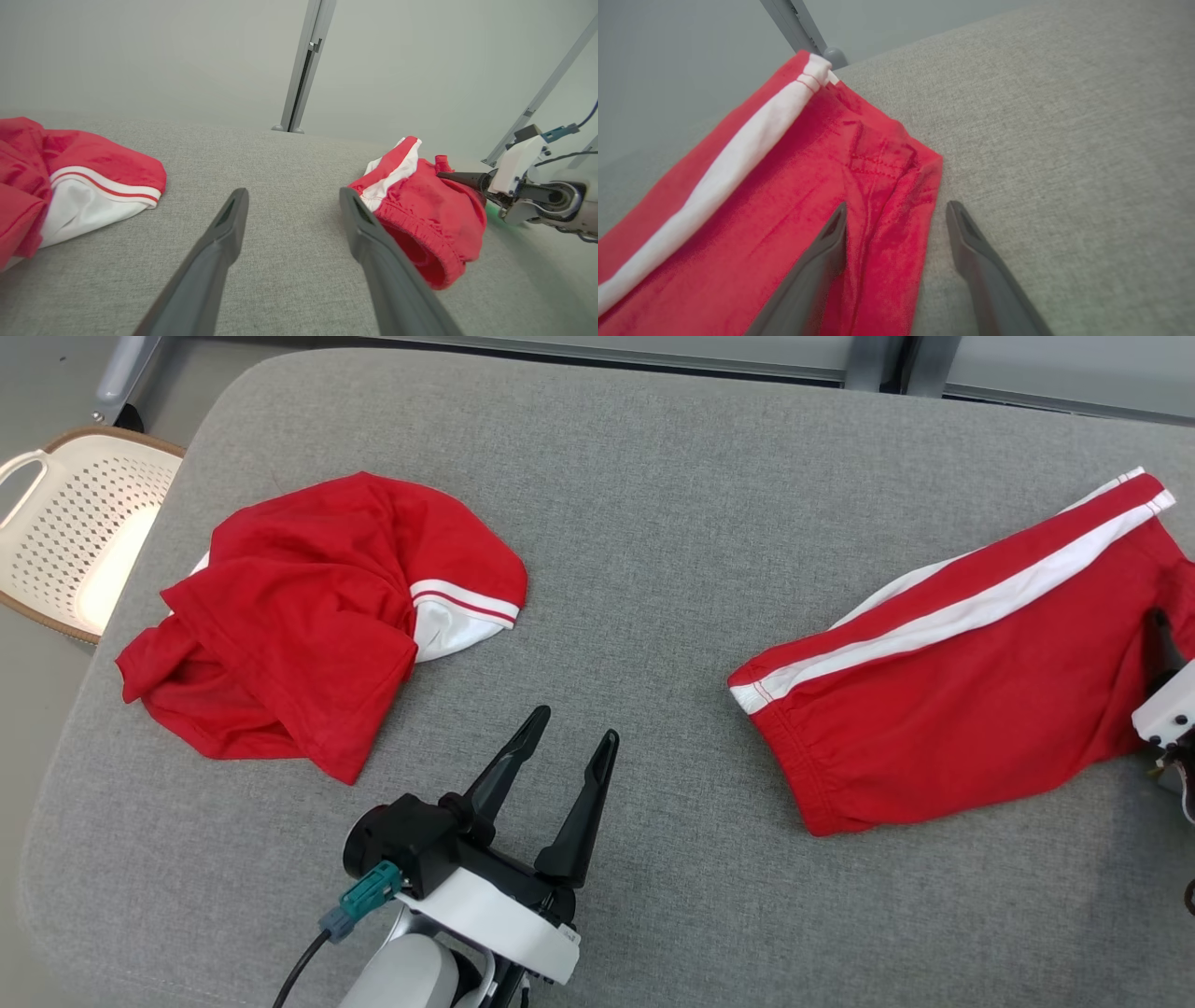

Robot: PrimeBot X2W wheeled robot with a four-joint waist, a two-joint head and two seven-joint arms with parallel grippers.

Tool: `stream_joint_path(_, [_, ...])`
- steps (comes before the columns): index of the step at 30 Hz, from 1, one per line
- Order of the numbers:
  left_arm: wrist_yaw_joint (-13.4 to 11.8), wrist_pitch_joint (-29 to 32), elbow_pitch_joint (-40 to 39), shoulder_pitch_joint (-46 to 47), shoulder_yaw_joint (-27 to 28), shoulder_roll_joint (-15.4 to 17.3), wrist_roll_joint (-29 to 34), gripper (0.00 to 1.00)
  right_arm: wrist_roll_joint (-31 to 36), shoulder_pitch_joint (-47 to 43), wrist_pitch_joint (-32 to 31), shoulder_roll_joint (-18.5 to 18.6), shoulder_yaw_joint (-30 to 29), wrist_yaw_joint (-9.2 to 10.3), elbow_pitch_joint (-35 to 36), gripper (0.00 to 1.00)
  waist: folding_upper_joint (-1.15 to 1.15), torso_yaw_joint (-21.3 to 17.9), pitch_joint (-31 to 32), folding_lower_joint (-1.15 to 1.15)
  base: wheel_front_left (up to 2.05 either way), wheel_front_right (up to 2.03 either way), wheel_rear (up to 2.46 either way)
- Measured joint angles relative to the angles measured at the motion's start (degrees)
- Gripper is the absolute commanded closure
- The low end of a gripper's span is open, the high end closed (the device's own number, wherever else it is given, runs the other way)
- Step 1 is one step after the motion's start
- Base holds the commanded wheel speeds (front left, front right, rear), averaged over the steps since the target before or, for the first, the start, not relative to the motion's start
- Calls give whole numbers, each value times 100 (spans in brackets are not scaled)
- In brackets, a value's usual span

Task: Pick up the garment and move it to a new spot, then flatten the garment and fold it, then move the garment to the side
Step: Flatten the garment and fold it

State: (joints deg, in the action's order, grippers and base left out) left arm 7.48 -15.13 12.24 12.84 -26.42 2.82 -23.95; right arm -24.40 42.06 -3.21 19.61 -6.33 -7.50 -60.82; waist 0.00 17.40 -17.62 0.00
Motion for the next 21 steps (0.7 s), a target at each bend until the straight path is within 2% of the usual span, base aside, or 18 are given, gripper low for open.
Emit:
stream_joint_path(7, [0,0,15,5,-48,-1,-27,0,-112,297,-105,30,37,1,-265,0,0,50,-52,0,0,0,0])
stream_joint_path(8, [0,0,23,15,-52,-2,-29,0,-145,320,-148,26,80,2,-275,66,0,51,-56,0,0,0,0])
stream_joint_path(9, [0,0,31,28,-52,-2,-36,0,-178,336,-171,31,127,2,-274,100,0,49,-58,0,0,0,0])
stream_joint_path(14, [0,0,57,35,-20,0,-68,0,-299,343,22,-10,247,0,-268,100,0,0,-35,0,0,0,0])
stream_joint_path(21, [0,0,122,18,55,-2,-60,0,-575,122,683,-91,433,-1,-19,100,0,-197,112,0,0,0,0])
